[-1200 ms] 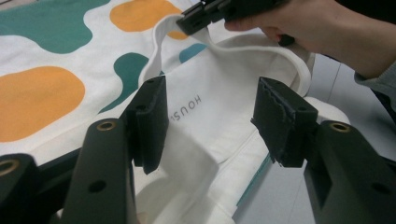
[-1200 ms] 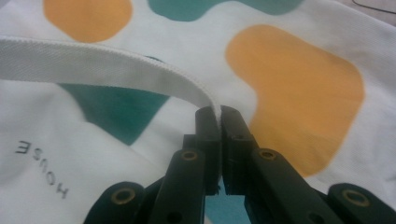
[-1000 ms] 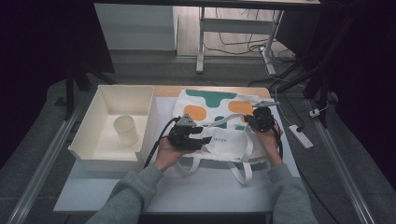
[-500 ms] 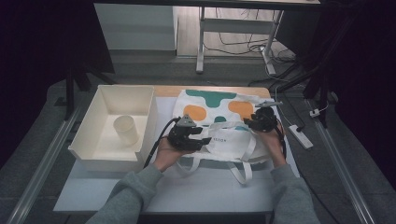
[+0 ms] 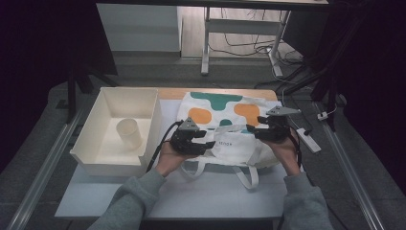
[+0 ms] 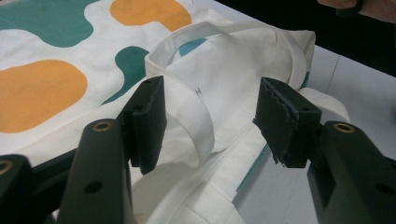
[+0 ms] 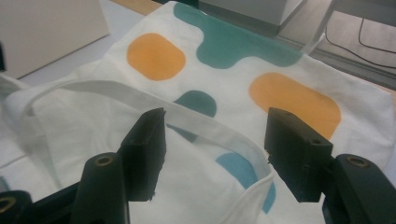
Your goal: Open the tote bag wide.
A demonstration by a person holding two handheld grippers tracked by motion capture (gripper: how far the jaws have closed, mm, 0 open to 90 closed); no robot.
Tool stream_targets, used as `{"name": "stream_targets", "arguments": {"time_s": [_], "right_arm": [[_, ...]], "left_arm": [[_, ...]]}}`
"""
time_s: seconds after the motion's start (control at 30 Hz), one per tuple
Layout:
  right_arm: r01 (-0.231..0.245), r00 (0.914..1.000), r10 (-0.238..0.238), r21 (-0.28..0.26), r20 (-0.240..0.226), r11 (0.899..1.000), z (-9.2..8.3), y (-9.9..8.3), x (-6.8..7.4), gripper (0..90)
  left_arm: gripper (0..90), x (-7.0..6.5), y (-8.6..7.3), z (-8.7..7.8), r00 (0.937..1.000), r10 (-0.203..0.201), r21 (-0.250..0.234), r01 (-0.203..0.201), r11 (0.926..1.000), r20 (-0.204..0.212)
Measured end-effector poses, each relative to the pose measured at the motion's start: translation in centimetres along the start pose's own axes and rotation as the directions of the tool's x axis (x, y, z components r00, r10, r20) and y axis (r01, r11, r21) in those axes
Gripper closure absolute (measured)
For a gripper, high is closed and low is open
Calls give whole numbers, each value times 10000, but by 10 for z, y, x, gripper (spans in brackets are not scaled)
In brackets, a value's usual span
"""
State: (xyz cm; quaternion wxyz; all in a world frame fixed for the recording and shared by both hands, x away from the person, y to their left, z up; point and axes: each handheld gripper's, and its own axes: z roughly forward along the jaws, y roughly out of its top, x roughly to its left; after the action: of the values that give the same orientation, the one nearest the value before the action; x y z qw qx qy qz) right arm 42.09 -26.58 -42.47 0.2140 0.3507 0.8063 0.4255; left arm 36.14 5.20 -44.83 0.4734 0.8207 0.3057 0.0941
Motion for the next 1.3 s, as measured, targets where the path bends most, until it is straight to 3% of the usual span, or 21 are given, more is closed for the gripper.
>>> {"name": "stream_targets", "arguments": {"time_s": [0.23,0.6,0.83,1.03,1.13,1.3], "right_arm": [[238,9994,-234,173,-241,9996,-4,-7,11,386],[1042,9921,-996,587,-767,9928,-3,-12,34,386],[1607,9812,-1476,1029,-1245,9816,5,-17,52,386],[1975,9726,-1713,1698,-1572,9655,13,-26,62,391],[2047,9721,-1774,1857,-1536,9610,9,-30,64,392],[2058,9749,-1904,1413,-1154,9683,-16,-34,66,399]], "left_arm": [[422,0,0,0,10000,1,42,-1,10000,6],[413,1,-1,0,10000,19,95,-19,10000,-10],[412,1,-1,0,10000,-13,98,13,10000,-23],[409,1,-1,0,10000,27,146,-27,9999,-19],[406,1,-2,0,10000,18,151,-17,9999,-31],[405,2,-2,0,10000,20,169,-19,9999,-57]]}}
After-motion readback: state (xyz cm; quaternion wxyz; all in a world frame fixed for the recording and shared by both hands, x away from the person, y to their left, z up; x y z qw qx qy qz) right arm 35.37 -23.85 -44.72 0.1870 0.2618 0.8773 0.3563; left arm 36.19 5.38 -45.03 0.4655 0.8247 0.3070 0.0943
